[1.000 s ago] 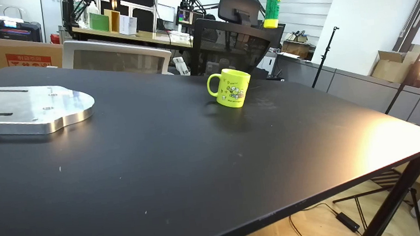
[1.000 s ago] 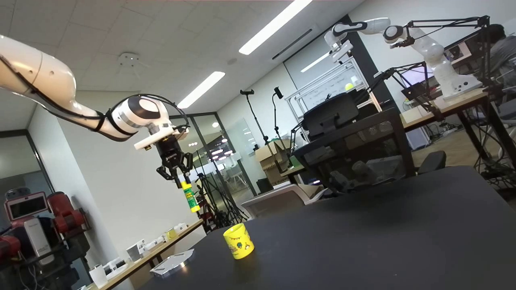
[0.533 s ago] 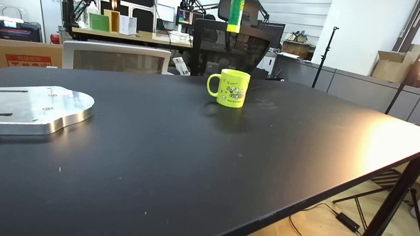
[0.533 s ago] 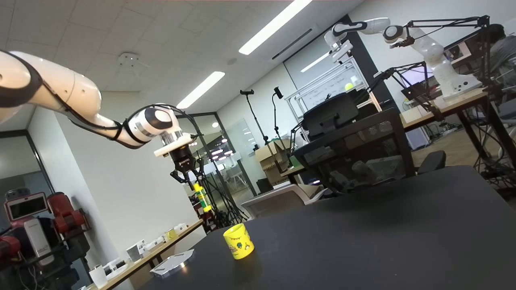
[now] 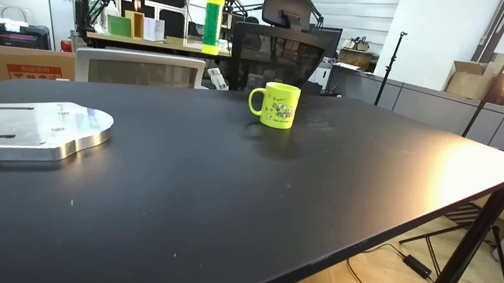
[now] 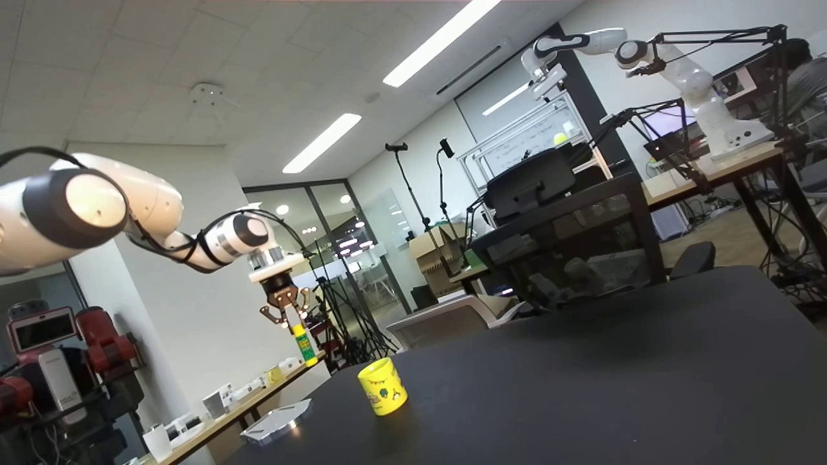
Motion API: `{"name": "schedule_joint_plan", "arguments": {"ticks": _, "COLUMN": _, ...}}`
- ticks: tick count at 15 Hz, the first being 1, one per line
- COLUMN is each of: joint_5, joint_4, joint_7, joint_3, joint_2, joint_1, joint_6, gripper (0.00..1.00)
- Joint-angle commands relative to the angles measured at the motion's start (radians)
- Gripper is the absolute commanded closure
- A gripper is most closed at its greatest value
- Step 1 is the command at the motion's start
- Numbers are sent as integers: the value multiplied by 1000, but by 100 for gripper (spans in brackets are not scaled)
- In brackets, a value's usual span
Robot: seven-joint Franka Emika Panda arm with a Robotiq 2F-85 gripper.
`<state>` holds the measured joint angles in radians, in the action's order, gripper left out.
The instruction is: Pick up the glue stick from the yellow cup and put it on the silver object.
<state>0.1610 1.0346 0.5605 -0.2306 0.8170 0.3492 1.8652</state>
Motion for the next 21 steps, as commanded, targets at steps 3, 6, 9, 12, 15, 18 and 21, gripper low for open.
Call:
{"name": "schedule_joint_plan", "arguments": {"ticks": 3, "joint_5": 49, "joint_4": -103, "joint_7": 13, "joint_3": 4, "joint_2": 70, "joint_1": 89, "joint_6": -29, "gripper": 68}}
{"name": "schedule_joint_plan", "arguments": {"ticks": 6, "joint_5": 49, "joint_4": -96, "joint_7": 15, "joint_3": 4, "joint_2": 73, "joint_1": 84, "joint_6": -27, "gripper": 68}}
{"name": "schedule_joint_plan", "arguments": {"ticks": 9, "joint_5": 48, "joint_4": -96, "joint_7": 17, "joint_3": 4, "joint_2": 72, "joint_1": 66, "joint_6": -26, "gripper": 68}}
{"name": "schedule_joint_plan", "arguments": {"ticks": 12, "joint_5": 57, "joint_4": -129, "joint_7": 25, "joint_3": 8, "joint_2": 95, "joint_1": 77, "joint_6": -40, "gripper": 92}}
{"name": "schedule_joint_plan", "arguments": {"ticks": 15, "joint_5": 92, "joint_4": -221, "joint_7": 68, "joint_3": 22, "joint_2": 159, "joint_1": 119, "joint_6": -66, "gripper": 92}}
{"name": "schedule_joint_plan", "arguments": {"ticks": 18, "joint_5": 113, "joint_4": -323, "joint_7": 122, "joint_3": 11, "joint_2": 230, "joint_1": 162, "joint_6": -73, "gripper": 92}}
{"name": "schedule_joint_plan", "arguments": {"ticks": 21, "joint_5": 124, "joint_4": -410, "joint_7": 190, "joint_3": 6, "joint_2": 292, "joint_1": 211, "joint_6": -55, "gripper": 92}}
